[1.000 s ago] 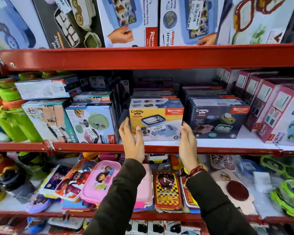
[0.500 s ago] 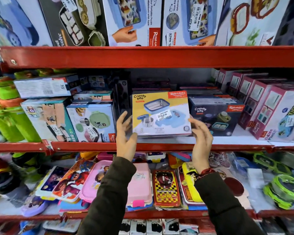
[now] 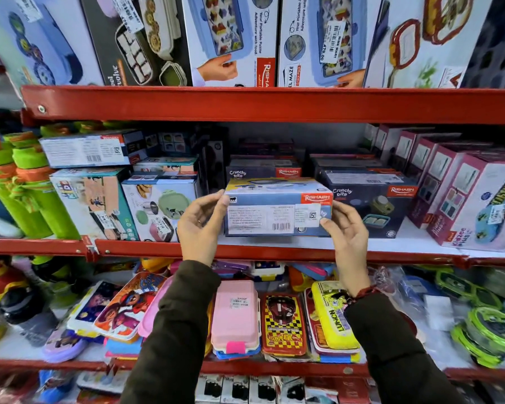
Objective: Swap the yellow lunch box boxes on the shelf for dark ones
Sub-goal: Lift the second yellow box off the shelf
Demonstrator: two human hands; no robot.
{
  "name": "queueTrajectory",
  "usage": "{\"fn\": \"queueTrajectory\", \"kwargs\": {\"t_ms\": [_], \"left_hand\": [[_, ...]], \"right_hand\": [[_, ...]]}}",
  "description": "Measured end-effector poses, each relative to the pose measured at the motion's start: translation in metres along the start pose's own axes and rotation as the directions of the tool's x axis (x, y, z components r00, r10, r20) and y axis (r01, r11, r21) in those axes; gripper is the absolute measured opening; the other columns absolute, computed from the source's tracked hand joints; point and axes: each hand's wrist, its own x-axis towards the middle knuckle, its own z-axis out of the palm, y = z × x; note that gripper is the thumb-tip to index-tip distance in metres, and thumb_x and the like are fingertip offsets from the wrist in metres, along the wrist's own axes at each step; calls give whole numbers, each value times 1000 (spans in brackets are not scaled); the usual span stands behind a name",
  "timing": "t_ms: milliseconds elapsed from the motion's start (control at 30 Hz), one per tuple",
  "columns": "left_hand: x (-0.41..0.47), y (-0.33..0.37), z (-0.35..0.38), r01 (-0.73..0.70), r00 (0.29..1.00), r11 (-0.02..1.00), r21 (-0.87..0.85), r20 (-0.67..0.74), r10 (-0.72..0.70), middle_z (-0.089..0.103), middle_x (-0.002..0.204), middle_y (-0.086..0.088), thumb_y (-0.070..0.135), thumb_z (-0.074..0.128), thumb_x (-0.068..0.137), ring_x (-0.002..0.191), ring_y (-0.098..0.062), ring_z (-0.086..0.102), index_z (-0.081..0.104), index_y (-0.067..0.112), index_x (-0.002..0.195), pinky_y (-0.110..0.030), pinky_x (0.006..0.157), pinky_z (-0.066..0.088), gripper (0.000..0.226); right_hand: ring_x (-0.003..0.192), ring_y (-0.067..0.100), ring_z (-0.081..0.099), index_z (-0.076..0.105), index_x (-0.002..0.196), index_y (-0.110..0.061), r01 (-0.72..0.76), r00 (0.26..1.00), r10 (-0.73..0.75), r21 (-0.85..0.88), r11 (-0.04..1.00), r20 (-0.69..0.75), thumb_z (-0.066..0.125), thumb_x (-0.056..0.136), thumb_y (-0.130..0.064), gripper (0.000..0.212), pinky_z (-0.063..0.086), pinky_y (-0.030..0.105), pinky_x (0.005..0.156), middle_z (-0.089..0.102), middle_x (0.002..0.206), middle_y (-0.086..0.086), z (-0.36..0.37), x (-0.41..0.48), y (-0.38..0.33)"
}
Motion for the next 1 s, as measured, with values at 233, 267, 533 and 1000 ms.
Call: {"fn": "queueTrajectory", "kwargs": {"t_ms": [233,267,533,1000], "left_hand": [[-5,-6,-3,-56,955,993,100,295,24,49,152,7,-9,52,85,138,-4,49,35,20,151,-19,104,47,74],[-4,-8,-3,-46,959,990,134,283,6,49,152,6,-10,53,85,137,-5,50,34,21,151,-24,103,49,75],[9,-21,6,5,992,980,201,121,-30,57,143,1,13,64,95,131,-15,56,50,30,136,-25,112,45,46],[27,-47,23,193,980,951,243,7,-201,54,148,1,57,47,93,138,-15,49,47,26,147,-37,120,36,62]], "right_hand": [[119,8,68,64,126,-27,-61,998,61,-2,998,27,58,99,-27,28,57,29,99,76,117,-16,11,5,-5],[119,6,67,63,130,-28,-57,997,58,-13,998,47,52,98,-27,34,56,27,96,75,121,-16,11,5,-6],[127,8,61,54,132,-38,-19,996,40,-234,972,84,63,97,-4,50,50,25,107,66,133,-6,14,15,12],[136,21,54,46,152,-13,-80,995,97,-446,892,15,52,105,-12,48,41,27,111,60,145,8,38,28,38]]}}
